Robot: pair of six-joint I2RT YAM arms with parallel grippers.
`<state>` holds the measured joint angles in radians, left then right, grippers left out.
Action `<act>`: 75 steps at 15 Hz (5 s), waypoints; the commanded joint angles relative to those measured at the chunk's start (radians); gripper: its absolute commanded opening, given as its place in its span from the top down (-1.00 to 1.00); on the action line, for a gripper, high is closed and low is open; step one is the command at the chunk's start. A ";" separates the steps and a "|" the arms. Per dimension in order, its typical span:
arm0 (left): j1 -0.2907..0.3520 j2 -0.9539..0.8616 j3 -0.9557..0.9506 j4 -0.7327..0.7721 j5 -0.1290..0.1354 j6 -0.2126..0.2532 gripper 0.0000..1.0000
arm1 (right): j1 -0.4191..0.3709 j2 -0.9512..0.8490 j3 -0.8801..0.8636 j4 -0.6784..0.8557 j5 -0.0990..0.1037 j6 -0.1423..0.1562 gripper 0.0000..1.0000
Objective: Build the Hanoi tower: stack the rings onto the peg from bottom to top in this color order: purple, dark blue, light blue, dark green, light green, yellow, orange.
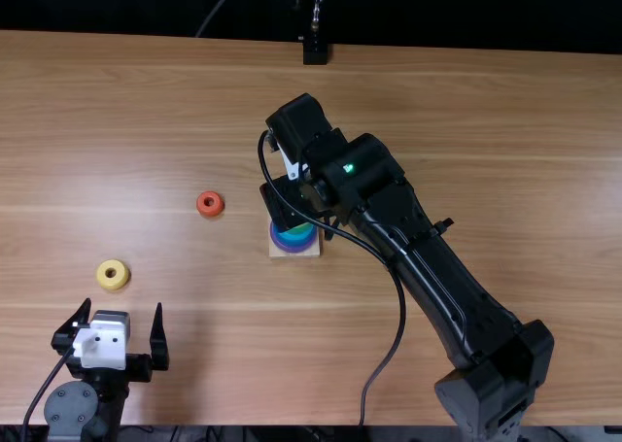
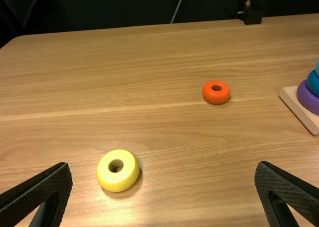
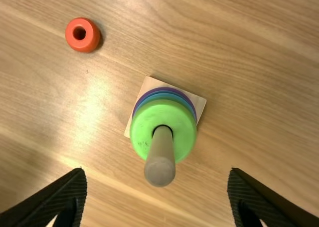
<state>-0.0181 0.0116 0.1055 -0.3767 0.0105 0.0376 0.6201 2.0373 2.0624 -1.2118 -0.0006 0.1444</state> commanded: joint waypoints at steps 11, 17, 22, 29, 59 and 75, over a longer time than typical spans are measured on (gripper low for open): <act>0.010 -0.012 -0.105 -0.065 0.010 0.001 -1.00 | -0.100 -0.374 -0.438 0.612 0.006 0.010 -1.00; 0.010 -0.012 -0.105 -0.065 0.008 0.001 -1.00 | -0.349 -0.763 -0.820 0.881 0.010 0.003 -1.00; 0.010 -0.012 -0.105 -0.065 0.010 0.001 -1.00 | -0.511 -1.082 -1.144 1.027 0.004 -0.008 -1.00; 0.010 -0.012 -0.105 -0.065 0.010 0.001 -1.00 | -0.580 -1.520 -1.533 1.139 0.004 -0.071 -1.00; 0.010 -0.012 -0.105 -0.065 0.010 0.001 -1.00 | -0.638 -2.037 -2.047 0.936 0.002 -0.255 -1.00; 0.012 -0.012 -0.105 -0.065 0.008 0.001 -1.00 | -0.640 -2.037 -2.047 0.936 0.006 -0.262 -1.00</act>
<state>-0.0177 0.0116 0.1055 -0.3767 0.0113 0.0376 -0.0158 0.0185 0.0635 -0.2058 -0.0040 -0.1108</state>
